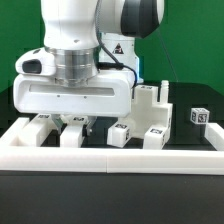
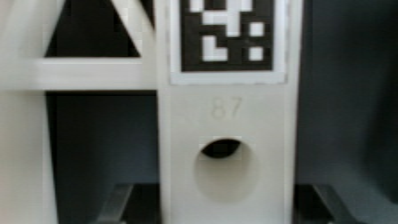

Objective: Assemble chair

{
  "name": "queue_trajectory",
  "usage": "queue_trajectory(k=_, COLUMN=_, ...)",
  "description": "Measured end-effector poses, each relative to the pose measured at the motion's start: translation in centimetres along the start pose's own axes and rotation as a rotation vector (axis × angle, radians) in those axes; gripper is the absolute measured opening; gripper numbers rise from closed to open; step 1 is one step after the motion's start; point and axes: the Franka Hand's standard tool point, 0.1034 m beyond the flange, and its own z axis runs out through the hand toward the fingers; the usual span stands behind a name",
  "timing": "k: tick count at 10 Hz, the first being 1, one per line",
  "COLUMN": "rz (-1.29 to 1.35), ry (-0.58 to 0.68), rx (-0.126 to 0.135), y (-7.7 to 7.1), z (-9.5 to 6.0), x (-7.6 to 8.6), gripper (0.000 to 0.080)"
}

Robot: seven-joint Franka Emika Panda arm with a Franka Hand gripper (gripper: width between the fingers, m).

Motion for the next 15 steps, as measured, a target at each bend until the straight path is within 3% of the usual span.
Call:
queue_trajectory(k=3, rz=0.005, ry=0.005, rx=0.012, y=0.0, z=-1.9, x=-0.3, gripper=0.0289)
queue_trajectory(k=7, rz=0.008, ry=0.003, rx=0.043, y=-0.6, z=-6.2, x=-0.4, gripper=0.0290)
queue_trajectory(k=12, rz=0.011, ry=-0.001, rx=0.044, y=-0.9, z=-6.3, x=-0.5, gripper=0.0290)
queue_trajectory(k=15, rz=0.038, ry=0.016, rx=0.057, y=-2.3, z=-8.6, x=-1.0, gripper=0.0290)
